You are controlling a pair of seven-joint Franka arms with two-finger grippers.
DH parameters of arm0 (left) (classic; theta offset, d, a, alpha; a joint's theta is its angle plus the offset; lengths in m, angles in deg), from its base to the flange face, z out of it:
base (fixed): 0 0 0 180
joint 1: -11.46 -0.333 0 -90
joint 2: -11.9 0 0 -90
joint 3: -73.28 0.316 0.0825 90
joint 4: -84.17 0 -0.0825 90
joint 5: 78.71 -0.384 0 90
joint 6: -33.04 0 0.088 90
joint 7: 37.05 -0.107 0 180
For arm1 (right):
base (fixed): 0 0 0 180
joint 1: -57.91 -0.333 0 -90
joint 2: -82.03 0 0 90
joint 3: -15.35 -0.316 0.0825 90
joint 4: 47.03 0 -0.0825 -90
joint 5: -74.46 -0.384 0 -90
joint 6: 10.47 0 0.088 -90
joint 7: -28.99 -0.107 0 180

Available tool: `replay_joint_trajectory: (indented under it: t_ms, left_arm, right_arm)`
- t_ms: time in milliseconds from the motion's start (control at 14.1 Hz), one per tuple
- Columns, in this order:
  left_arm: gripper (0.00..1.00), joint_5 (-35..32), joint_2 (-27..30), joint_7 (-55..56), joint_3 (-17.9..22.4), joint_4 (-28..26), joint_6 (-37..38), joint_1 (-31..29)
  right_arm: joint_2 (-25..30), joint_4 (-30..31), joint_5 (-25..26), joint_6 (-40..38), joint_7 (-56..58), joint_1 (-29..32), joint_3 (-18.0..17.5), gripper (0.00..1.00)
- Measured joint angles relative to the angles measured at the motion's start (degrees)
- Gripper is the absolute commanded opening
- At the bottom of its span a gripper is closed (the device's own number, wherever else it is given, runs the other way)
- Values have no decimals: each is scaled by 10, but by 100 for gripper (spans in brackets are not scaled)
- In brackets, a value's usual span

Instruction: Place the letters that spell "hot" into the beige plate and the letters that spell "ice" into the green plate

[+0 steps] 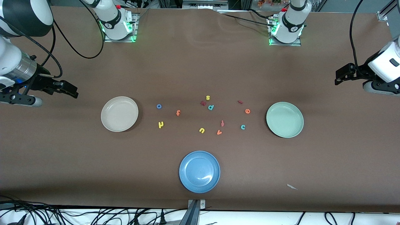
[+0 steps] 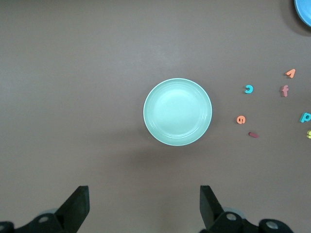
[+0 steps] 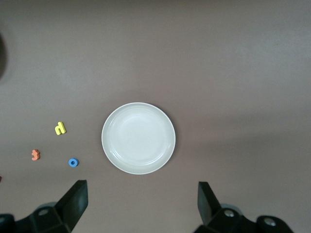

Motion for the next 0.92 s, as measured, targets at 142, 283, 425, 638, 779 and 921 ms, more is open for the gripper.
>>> replay_joint_trajectory:
  t_ms: [142,283,425,638,779,921]
  left_arm:
    - [100,0,-2,0,0,0,-3,-1]
    - [100,0,-3,0,0,0,-3,0]
    - [100,0,-4,0,0,0,-3,0]
    - [100,0,-5,0,0,-1,-3,0]
    - [100,0,-7,0,-1,-7,-7,0]
    - [100,0,-8,0,-1,-8,-9,1]
  right_arm:
    - [-3,0,0,2,0,-1,-1,100]
    - [-3,0,0,2,0,-1,-3,100]
    - [-3,0,0,3,0,-2,-4,100]
    - [-3,0,0,3,0,-2,-4,100]
    - [-3,0,0,3,0,-2,-4,100]
    - [-3,0,1,3,0,-2,-4,100]
